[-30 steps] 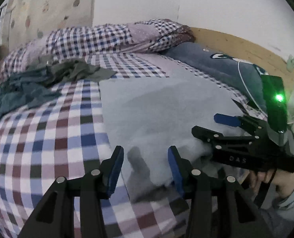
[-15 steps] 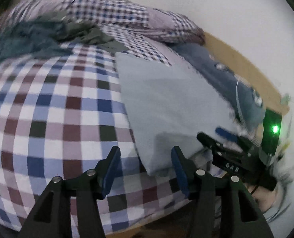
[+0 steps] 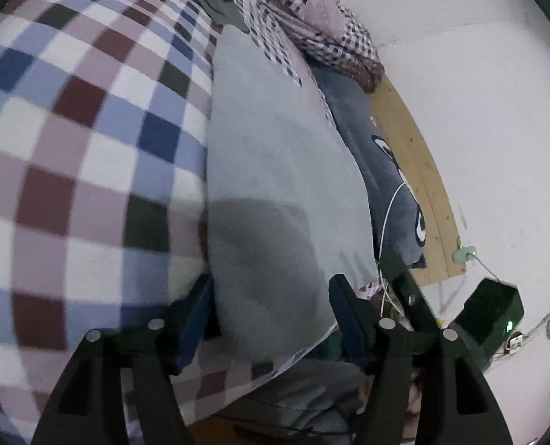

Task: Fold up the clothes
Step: 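Close both grippers on the edge of the folded sweatpants, then lift the folded sweatpants bundle up off the bed with both grippers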

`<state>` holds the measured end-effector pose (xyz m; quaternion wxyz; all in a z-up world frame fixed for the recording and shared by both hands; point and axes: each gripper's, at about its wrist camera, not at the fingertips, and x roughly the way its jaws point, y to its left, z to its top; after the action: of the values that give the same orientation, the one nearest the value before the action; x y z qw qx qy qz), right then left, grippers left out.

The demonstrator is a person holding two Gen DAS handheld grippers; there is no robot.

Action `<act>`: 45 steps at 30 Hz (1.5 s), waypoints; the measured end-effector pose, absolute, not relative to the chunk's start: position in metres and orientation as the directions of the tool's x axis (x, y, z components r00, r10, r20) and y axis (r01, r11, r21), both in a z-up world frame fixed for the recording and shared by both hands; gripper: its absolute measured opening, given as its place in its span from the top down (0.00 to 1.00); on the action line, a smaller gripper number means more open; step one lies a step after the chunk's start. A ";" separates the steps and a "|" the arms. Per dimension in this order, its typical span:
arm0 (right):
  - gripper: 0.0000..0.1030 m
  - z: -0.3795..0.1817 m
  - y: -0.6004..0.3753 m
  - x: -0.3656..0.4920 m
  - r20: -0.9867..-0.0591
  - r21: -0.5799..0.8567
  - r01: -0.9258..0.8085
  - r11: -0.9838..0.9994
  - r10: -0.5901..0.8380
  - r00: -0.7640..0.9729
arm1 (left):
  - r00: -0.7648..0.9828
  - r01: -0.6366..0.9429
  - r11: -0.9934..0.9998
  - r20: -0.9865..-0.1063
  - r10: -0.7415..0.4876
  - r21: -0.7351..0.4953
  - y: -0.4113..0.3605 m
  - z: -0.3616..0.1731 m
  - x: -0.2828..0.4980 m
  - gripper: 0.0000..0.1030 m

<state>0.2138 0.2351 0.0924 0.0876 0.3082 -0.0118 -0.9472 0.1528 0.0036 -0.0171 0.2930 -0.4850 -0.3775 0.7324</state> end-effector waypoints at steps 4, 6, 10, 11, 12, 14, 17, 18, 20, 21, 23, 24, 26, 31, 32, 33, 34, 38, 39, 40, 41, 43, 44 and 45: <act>0.21 0.091 0.229 0.221 -0.575 0.055 0.212 -0.976 -0.205 -0.792 | -0.339 -0.048 -0.539 -0.494 0.801 -0.841 0.011 -0.017 0.137 0.30; 0.21 0.089 0.225 0.226 -0.569 0.034 0.246 -0.969 -0.221 -0.792 | -0.337 -0.039 -0.537 -0.495 0.801 -0.842 0.014 -0.017 0.133 0.30; 0.20 0.081 0.207 0.240 -0.570 -0.064 0.344 -0.937 -0.249 -0.783 | -0.331 -0.010 -0.475 -0.446 0.832 -0.880 0.010 -0.015 0.125 0.30; 0.20 0.077 0.199 0.245 -0.571 -0.112 0.369 -0.923 -0.244 -0.784 | -0.331 -0.002 -0.440 -0.414 0.848 -0.898 0.008 -0.013 0.122 0.30; 0.19 0.073 0.190 0.249 -0.573 -0.165 0.395 -0.904 -0.239 -0.784 | -0.333 -0.001 -0.407 -0.384 0.861 -0.913 0.007 -0.011 0.121 0.30; 0.19 0.065 0.177 0.257 -0.574 -0.252 0.431 -0.866 -0.225 -0.787 | -0.336 -0.011 -0.347 -0.323 0.885 -0.938 0.002 -0.004 0.119 0.30; 0.19 0.051 0.160 0.265 -0.570 -0.366 0.462 -0.808 -0.198 -0.797 | -0.334 -0.041 -0.284 -0.255 0.907 -0.958 0.000 0.007 0.117 0.30; 0.19 0.046 0.156 0.267 -0.565 -0.399 0.464 -0.791 -0.186 -0.804 | -0.333 -0.047 -0.277 -0.247 0.910 -0.960 0.000 0.009 0.116 0.30; 0.17 0.039 0.150 0.268 -0.541 -0.469 0.449 -0.761 -0.154 -0.827 | -0.330 -0.051 -0.266 -0.235 0.914 -0.963 0.001 0.012 0.114 0.30; 0.17 0.035 0.146 0.267 -0.519 -0.510 0.429 -0.745 -0.131 -0.845 | -0.329 -0.047 -0.263 -0.234 0.915 -0.964 0.001 0.011 0.113 0.30; 0.16 0.029 0.141 0.264 -0.473 -0.585 0.385 -0.714 -0.085 -0.877 | -0.327 -0.040 -0.258 -0.231 0.916 -0.965 0.000 0.010 0.112 0.30; 0.16 0.026 0.140 0.261 -0.453 -0.613 0.358 -0.704 -0.058 -0.890 | -0.326 -0.036 -0.255 -0.230 0.917 -0.966 0.000 0.009 0.112 0.30; 0.16 0.023 0.139 0.255 -0.415 -0.651 0.306 -0.695 -0.012 -0.910 | -0.325 -0.025 -0.247 -0.226 0.918 -0.969 -0.002 0.007 0.112 0.30; 0.16 0.012 0.138 0.240 -0.424 -0.673 0.302 -0.675 0.018 -0.905 | -0.320 -0.014 -0.248 -0.230 0.919 -0.969 -0.001 0.005 0.113 0.30; 0.17 0.009 0.135 0.237 -0.423 -0.683 0.306 -0.663 0.018 -0.906 | -0.320 -0.014 -0.251 -0.233 0.918 -0.968 -0.002 0.005 0.114 0.30; 0.18 0.007 0.132 0.235 -0.418 -0.691 0.306 -0.655 0.017 -0.908 | -0.320 -0.013 -0.255 -0.237 0.917 -0.967 -0.002 0.004 0.115 0.30; 0.22 0.006 0.130 0.233 -0.413 -0.696 0.306 -0.650 0.014 -0.911 | -0.321 -0.011 -0.259 -0.242 0.915 -0.966 -0.003 0.003 0.116 0.30; 0.64 0.008 0.127 0.227 -0.464 -0.649 0.356 -0.672 -0.021 -0.886 | -0.331 0.005 -0.297 -0.282 0.901 -0.955 -0.005 -0.004 0.120 0.27; 0.66 0.010 0.127 0.226 -0.473 -0.639 0.362 -0.679 -0.025 -0.881 | -0.334 0.010 -0.312 -0.297 0.894 -0.950 -0.005 -0.006 0.122 0.26; 0.68 0.011 0.127 0.225 -0.482 -0.628 0.368 -0.686 -0.028 -0.876 | -0.336 0.016 -0.328 -0.314 0.888 -0.945 -0.001 -0.008 0.123 0.21; 0.71 0.013 0.127 0.224 -0.487 -0.619 0.370 -0.693 -0.031 -0.873 | -0.338 0.021 -0.340 -0.327 0.883 -0.940 0.002 -0.010 0.123 0.20; 0.74 0.019 0.127 0.223 -0.480 -0.602 0.360 -0.713 -0.038 -0.876 | -0.338 0.016 -0.341 -0.326 0.883 -0.940 0.010 -0.012 0.124 0.19; 0.75 0.022 0.128 0.223 -0.476 -0.593 0.355 -0.723 -0.041 -0.878 | -0.334 0.010 -0.343 -0.326 0.884 -0.939 0.013 -0.011 0.123 0.19; 0.75 0.024 0.128 0.222 -0.476 -0.584 0.353 -0.731 -0.044 -0.878 | -0.330 0.005 -0.345 -0.327 0.886 -0.939 0.017 -0.011 0.122 0.19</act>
<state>0.2219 0.1283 0.0242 0.1098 0.2210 0.3501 -0.9036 0.1218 0.0166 -0.0106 0.3296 -0.4759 -0.4680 0.6677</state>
